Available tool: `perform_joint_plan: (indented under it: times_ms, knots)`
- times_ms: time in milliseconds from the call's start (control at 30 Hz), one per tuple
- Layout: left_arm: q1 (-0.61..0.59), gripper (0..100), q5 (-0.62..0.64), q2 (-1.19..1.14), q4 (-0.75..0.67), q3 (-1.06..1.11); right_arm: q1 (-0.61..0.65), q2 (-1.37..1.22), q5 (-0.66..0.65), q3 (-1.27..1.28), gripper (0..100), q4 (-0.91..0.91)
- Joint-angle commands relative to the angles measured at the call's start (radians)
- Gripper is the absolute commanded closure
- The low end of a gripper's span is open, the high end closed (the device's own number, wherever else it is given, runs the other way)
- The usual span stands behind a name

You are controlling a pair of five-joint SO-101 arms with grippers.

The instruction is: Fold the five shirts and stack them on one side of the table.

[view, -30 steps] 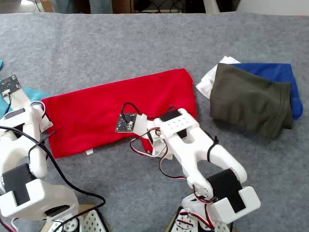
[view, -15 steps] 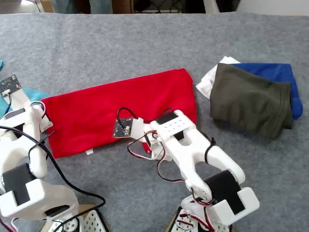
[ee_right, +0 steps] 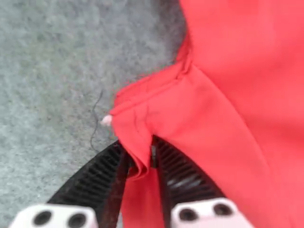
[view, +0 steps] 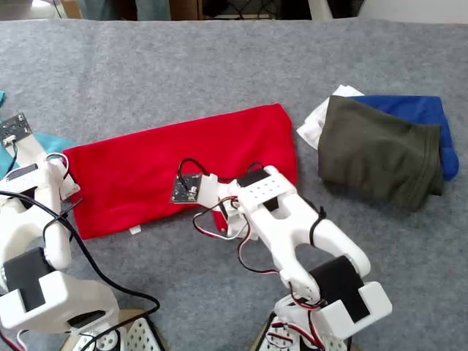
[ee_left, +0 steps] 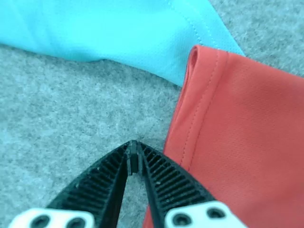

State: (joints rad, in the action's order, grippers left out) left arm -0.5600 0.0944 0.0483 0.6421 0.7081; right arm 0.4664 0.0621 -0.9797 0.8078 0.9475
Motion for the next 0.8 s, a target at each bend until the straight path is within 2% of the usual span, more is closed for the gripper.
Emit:
perform_joint_plan:
  times_ms: [0, 100, 267, 400, 567, 767]
  knots:
    - [-0.007, 97, 0.005, 0.008, -0.014, -0.042, -0.011, -0.013, 0.011, 0.012, 98.2, 0.0]
    - [-0.007, 97, 0.005, 0.008, -0.014, -0.042, -0.034, -0.016, 0.008, -0.027, 98.3, 0.035]
    - [-0.007, 97, 0.005, 0.008, -0.014, -0.044, -0.066, -0.018, -0.02, -0.254, 98.3, 0.29]
    - [-0.007, 97, 0.005, 0.008, -0.014, -0.044, -0.1, -0.048, -0.055, -0.433, 98.3, 0.376]
    - [-0.007, 97, 0.005, 0.008, -0.014, -0.044, -0.144, -0.269, -0.11, -0.719, 98.3, 0.474]
    - [-0.007, 97, 0.005, 0.008, -0.014, -0.042, -0.144, -0.618, -0.204, -1.273, 98.3, 0.694]
